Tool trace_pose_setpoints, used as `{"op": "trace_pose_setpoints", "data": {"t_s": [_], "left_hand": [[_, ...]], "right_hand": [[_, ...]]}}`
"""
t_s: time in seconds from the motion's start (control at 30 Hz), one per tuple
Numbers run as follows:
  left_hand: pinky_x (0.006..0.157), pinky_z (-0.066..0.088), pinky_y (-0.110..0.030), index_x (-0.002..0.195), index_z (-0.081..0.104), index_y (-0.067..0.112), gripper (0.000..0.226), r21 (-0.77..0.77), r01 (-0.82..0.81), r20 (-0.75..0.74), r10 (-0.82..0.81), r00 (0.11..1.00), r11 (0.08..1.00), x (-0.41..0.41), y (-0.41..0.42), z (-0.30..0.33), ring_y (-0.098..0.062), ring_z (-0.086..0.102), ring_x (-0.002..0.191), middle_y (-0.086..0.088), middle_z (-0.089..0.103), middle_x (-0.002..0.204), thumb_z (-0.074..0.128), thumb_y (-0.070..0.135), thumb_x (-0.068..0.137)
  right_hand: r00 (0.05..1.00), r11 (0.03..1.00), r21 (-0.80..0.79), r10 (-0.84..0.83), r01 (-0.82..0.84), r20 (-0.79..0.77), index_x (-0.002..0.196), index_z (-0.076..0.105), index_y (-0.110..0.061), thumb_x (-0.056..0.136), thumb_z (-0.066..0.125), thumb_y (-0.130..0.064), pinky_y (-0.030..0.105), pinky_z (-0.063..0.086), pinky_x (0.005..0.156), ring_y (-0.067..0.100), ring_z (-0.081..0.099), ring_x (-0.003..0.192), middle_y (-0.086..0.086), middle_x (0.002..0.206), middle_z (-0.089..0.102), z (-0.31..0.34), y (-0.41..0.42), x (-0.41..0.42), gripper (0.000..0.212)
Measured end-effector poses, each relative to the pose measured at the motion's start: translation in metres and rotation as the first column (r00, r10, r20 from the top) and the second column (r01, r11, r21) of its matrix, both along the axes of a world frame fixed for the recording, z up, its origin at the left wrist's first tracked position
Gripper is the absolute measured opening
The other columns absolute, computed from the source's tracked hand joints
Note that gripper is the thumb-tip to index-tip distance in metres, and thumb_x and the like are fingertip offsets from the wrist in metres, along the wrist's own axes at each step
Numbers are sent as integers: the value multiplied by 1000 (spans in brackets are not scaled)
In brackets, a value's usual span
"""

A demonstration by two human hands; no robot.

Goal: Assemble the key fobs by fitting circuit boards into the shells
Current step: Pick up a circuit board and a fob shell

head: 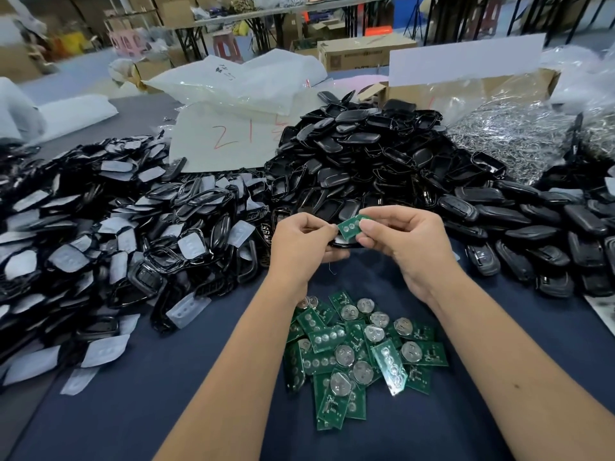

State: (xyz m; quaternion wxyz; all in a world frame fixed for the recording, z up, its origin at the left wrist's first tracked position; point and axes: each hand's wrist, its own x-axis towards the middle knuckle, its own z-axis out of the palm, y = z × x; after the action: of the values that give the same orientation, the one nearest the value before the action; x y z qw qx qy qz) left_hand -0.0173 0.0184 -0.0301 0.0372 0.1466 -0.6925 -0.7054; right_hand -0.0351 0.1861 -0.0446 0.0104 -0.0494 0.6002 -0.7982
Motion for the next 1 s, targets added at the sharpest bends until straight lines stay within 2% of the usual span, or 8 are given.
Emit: {"op": "trace_pose_setpoints", "data": {"t_s": [0.13, 0.23, 0.37, 0.53, 0.7, 0.83, 1.0], "left_hand": [[68, 64, -30, 82, 62, 3, 15, 120, 45, 54, -52, 997, 992, 2, 0, 6, -35, 77, 71, -23, 73, 97, 69, 4, 96], [65, 62, -25, 88, 65, 1, 11, 167, 84, 75, -97, 992, 982, 4, 1, 9, -37, 78, 76, -28, 74, 100, 64, 1, 99], [67, 63, -26, 93, 66, -1, 10, 176, 80, 89, -97, 991, 981, 5, 1, 9, -38, 78, 77, -32, 72, 104, 59, 0, 100], [64, 62, -24, 97, 65, -4, 9, 186, 76, 94, -95, 991, 980, 4, 1, 9, -32, 77, 70, -26, 74, 93, 57, -1, 101], [68, 64, -27, 95, 66, -1, 10, 169, 62, 97, -79, 992, 984, 2, 0, 6, -27, 76, 66, -25, 69, 97, 58, 0, 101], [64, 63, -26, 93, 67, 0, 12, 150, 52, 105, -68, 992, 987, 1, 0, 5, -29, 77, 67, -22, 70, 89, 57, -1, 101], [64, 62, -26, 93, 69, -3, 13, 144, 63, 95, -77, 993, 988, 2, -3, 6, -37, 77, 74, -24, 73, 94, 59, -2, 100]], "right_hand": [[998, 998, 30, -58, 58, -17, 91, 81, -8, 86, 81, -4, 22, 60, 63, 18, 73, 64, 12, 76, 77, 0, -1, 1, 6], [994, 993, 70, -97, 100, -41, 93, 79, -7, 87, 82, -7, 22, 59, 61, 18, 73, 61, 10, 74, 77, -1, -3, 0, 6], [989, 986, 104, -126, 133, -76, 92, 78, -8, 88, 82, -6, 22, 59, 60, 19, 74, 61, 10, 75, 77, -4, -3, 0, 6], [989, 976, 180, -101, 120, -107, 93, 77, -9, 88, 82, -7, 23, 60, 61, 22, 76, 63, 10, 76, 78, -6, -5, 1, 7], [991, 972, 207, -90, 110, -103, 92, 76, -7, 88, 81, -3, 24, 61, 60, 22, 75, 62, 8, 73, 76, -7, -7, 0, 7], [994, 968, 233, -75, 92, -79, 92, 75, -8, 88, 80, -1, 24, 60, 59, 20, 74, 60, 5, 69, 75, -7, -6, -3, 9], [997, 964, 259, -39, 56, -68, 89, 76, -10, 88, 80, 0, 22, 58, 57, 18, 72, 58, 5, 67, 75, -5, -5, -3, 11]]}}
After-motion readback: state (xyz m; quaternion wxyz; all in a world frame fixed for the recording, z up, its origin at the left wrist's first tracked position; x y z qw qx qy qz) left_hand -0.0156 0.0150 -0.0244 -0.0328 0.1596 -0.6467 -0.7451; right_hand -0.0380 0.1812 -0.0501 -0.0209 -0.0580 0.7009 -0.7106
